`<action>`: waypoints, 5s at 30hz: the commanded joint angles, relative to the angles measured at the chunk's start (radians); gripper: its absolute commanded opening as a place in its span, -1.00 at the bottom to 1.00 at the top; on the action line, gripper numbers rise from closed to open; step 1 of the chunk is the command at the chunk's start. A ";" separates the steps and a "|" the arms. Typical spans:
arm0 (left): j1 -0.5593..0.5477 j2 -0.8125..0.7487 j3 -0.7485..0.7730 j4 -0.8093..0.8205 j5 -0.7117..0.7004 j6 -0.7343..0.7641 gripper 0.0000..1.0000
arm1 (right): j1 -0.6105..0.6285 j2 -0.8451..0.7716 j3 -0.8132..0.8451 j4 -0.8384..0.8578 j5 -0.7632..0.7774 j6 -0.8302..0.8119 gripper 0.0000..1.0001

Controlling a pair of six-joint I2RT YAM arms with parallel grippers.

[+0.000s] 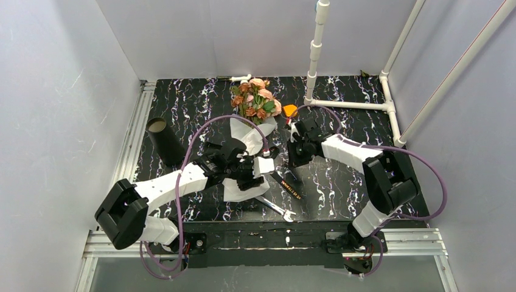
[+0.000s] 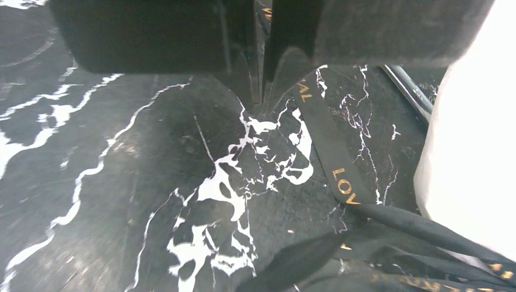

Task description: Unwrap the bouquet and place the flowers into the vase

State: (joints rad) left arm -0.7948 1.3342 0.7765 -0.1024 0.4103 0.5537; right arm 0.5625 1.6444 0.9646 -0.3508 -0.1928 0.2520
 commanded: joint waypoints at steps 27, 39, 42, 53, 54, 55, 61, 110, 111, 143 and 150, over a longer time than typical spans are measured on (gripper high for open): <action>0.275 -0.357 0.217 -0.487 -0.094 -0.191 0.64 | 0.267 0.068 0.032 -0.185 0.188 -0.409 0.16; 0.282 -0.323 0.208 -0.500 -0.186 -0.133 0.65 | 0.278 0.342 0.134 -0.357 0.310 -0.473 -0.62; 0.288 -0.311 0.197 -0.506 -0.171 -0.122 0.65 | 0.261 0.331 0.129 -0.380 0.299 -0.480 -0.97; 0.365 -0.116 0.206 -0.554 -0.060 0.170 0.50 | 0.041 0.143 0.130 -0.407 0.242 -0.582 -0.97; 0.369 -0.095 0.213 -0.554 -0.044 0.196 0.46 | 0.018 0.138 0.129 -0.412 0.239 -0.590 -0.97; 0.370 -0.078 0.218 -0.557 -0.033 0.222 0.42 | -0.002 0.134 0.127 -0.415 0.234 -0.599 -0.97; 0.370 -0.001 0.157 -0.530 0.002 0.320 0.15 | -0.080 0.114 0.125 -0.428 0.200 -0.616 -0.97; 0.379 0.109 -0.045 -0.410 -0.300 0.366 -1.00 | -0.163 0.127 0.158 -0.442 0.036 -0.674 -0.97; 0.391 0.106 -0.030 -0.441 -0.260 0.372 -1.00 | -0.165 0.131 0.160 -0.444 0.031 -0.672 -0.97; 0.286 0.337 0.047 -0.269 -0.369 0.283 -0.33 | -0.165 0.194 0.221 -0.440 -0.018 -0.664 -0.97; 0.266 0.370 0.096 -0.412 -0.302 0.225 -0.35 | -0.166 0.197 0.221 -0.439 -0.022 -0.662 -0.97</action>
State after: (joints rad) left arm -0.5285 1.6009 0.8989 -0.3695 0.0860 0.7956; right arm 0.3992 1.8210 1.1683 -0.8116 -0.1978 -0.3973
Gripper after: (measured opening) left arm 0.343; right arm 0.029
